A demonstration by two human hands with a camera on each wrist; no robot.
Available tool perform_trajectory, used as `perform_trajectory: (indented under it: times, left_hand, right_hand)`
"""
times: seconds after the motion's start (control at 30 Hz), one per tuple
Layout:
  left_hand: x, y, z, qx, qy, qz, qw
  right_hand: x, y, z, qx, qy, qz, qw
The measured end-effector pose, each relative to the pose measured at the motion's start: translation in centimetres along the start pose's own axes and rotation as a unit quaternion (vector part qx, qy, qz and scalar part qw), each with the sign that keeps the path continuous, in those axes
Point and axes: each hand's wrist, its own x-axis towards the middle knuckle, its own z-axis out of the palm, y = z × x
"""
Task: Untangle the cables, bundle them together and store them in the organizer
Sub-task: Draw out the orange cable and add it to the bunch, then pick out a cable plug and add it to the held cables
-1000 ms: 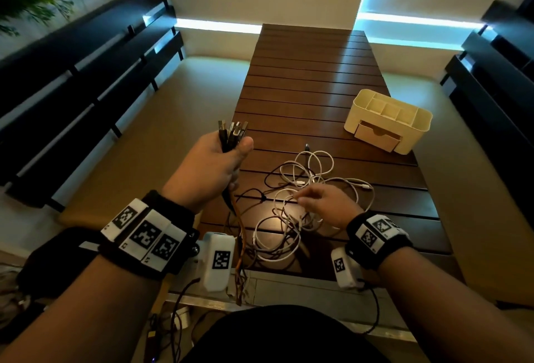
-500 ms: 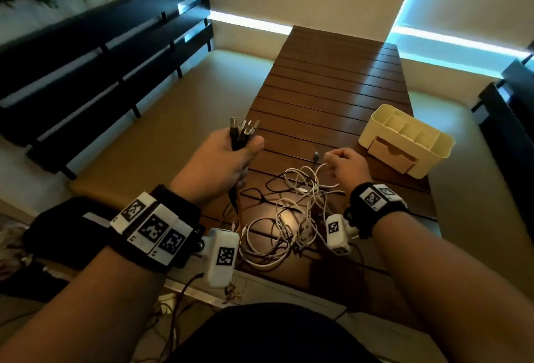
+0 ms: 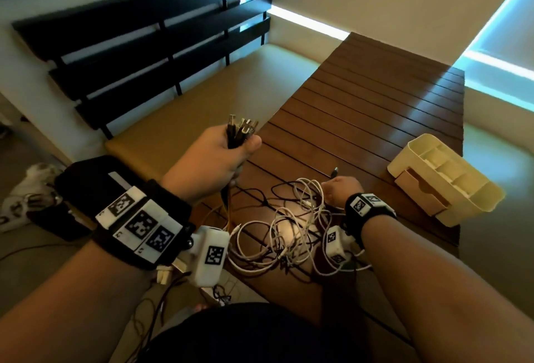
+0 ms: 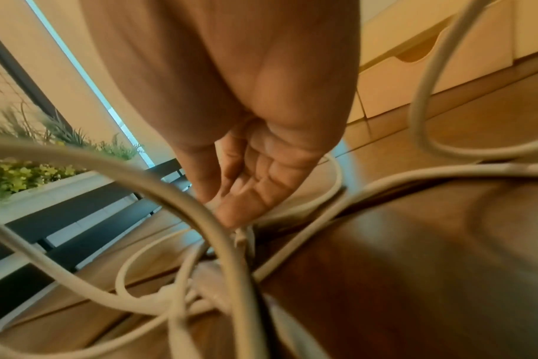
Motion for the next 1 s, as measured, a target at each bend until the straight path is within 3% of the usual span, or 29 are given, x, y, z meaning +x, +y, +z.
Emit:
perform_trajectory:
  times: [0.23, 0.37, 0.53, 0.77, 1.0]
  left_hand:
    - [0.7, -0.1, 0.4, 0.009, 0.013, -0.006, 1.0]
    - [1.2, -0.2, 1.4, 0.001, 0.002, -0.008, 1.0]
    - [1.6, -0.1, 3.1, -0.012, -0.01, -0.015, 1.0]
    - [2.4, 0.1, 3.4, 0.002, -0.074, -0.015, 0.997]
    - [3.7, 1.5, 3.4, -0.016, -0.111, -0.002, 0.994]
  right_hand:
    - [1.1, 0.2, 0.4, -0.004, 0.038, 0.079, 0.996]
    - [3.4, 1.3, 0.4, -0.074, 0.034, 0.055, 0.995]
    - [1.5, 0.9, 0.1, -0.038, 0.051, 0.006, 0.998]
    - [-1.8, 0.2, -0.6, 0.194, 0.106, -0.043, 0.974]
    - [-7.4, -4.7, -3.6, 0.284, 0.23, -0.147, 0.919]
